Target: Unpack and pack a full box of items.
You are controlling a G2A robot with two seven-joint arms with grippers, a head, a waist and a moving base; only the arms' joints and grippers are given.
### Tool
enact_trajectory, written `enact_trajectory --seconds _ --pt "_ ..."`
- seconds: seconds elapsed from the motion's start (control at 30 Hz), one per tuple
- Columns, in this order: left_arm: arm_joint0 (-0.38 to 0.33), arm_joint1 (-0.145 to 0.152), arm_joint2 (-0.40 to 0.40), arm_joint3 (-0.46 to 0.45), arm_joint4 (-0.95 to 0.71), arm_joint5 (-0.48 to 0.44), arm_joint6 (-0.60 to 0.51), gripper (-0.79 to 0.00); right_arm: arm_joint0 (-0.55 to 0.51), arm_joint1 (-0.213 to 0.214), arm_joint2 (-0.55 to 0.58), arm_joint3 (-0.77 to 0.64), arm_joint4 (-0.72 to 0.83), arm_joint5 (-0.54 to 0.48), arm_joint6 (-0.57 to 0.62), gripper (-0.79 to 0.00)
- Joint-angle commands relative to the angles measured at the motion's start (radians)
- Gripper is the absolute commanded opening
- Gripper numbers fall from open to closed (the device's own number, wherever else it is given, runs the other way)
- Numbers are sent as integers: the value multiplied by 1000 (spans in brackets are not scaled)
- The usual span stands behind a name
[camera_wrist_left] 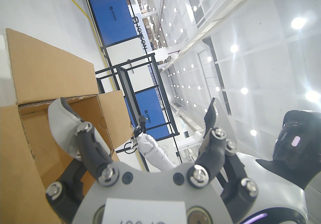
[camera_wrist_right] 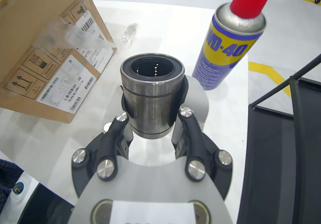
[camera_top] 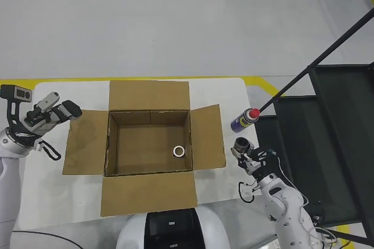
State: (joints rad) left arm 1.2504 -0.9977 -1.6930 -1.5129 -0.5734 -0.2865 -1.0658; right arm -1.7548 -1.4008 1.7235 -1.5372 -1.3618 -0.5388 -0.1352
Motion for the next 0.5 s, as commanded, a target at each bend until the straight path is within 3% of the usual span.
enact_trajectory --seconds 0.0,0.47 --pt "0 0 0 0 0 0 0 0 36 3 -6 75 15 -18 -16 -785" --pt "0 0 0 0 0 0 0 0 261 15 -45 479 -16 45 -221 -785"
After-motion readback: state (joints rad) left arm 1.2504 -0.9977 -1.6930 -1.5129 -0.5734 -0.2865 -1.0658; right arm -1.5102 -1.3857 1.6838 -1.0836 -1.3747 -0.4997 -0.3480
